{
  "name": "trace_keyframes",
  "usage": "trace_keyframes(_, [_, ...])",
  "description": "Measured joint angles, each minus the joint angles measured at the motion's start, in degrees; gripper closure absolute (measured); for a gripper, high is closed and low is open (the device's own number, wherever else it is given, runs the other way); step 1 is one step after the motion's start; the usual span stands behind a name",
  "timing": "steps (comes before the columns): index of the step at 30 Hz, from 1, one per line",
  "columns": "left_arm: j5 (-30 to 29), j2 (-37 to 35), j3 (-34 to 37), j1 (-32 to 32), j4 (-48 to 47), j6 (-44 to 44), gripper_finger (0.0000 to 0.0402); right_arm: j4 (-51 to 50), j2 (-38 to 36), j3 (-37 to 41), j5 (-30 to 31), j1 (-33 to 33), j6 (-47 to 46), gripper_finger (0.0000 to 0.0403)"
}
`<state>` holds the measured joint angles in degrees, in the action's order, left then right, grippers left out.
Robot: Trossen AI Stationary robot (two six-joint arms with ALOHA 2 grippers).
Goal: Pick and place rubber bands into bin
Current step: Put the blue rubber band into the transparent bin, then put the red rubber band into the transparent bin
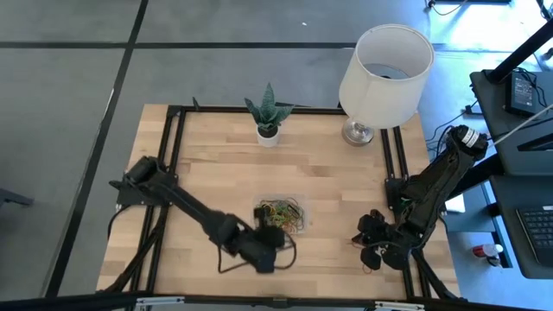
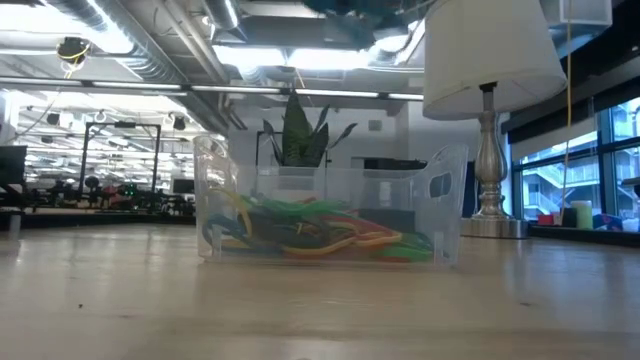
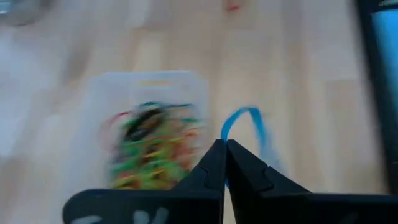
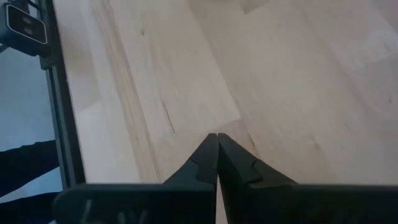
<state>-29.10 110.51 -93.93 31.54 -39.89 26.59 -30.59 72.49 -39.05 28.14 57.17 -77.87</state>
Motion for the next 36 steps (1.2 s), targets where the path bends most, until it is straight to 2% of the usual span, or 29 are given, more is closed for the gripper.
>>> trace_keyframes(6, [1.1, -1.0, 0.0, -5.6, -7.5, -2.5, 0.0399, 0.4, 0.0, 0.0, 0.3, 0.0, 0.1, 0.0393])
trace_keyframes(11, [4.5, 1.3, 0.0, -9.7, -7.1, -8.7, 0.0399, 1.7, 0.0, 0.0, 2.7, 0.0, 0.0, 0.0393])
trace_keyframes(17, [8.7, 5.3, 0.0, -12.5, -6.4, -11.7, 0.0399, 2.3, 0.0, 0.0, 2.9, 0.0, 0.0, 0.0393])
trace_keyframes(21, [9.1, 8.7, 0.0, -13.0, -5.8, -12.0, 0.0396, 3.1, 0.0, 0.0, 2.9, 0.0, 0.0, 0.0393])
trace_keyframes(27, [6.9, 8.8, 0.0, -13.2, -4.7, -9.3, 0.0365, 3.0, 0.0, 0.0, 3.0, 0.0, 0.2, 0.0393])
trace_keyframes(36, [6.8, 7.3, -0.2, -13.1, -5.2, -5.1, 0.0301, 2.8, 0.0, 0.0, 3.4, 0.0, 0.4, 0.0393])
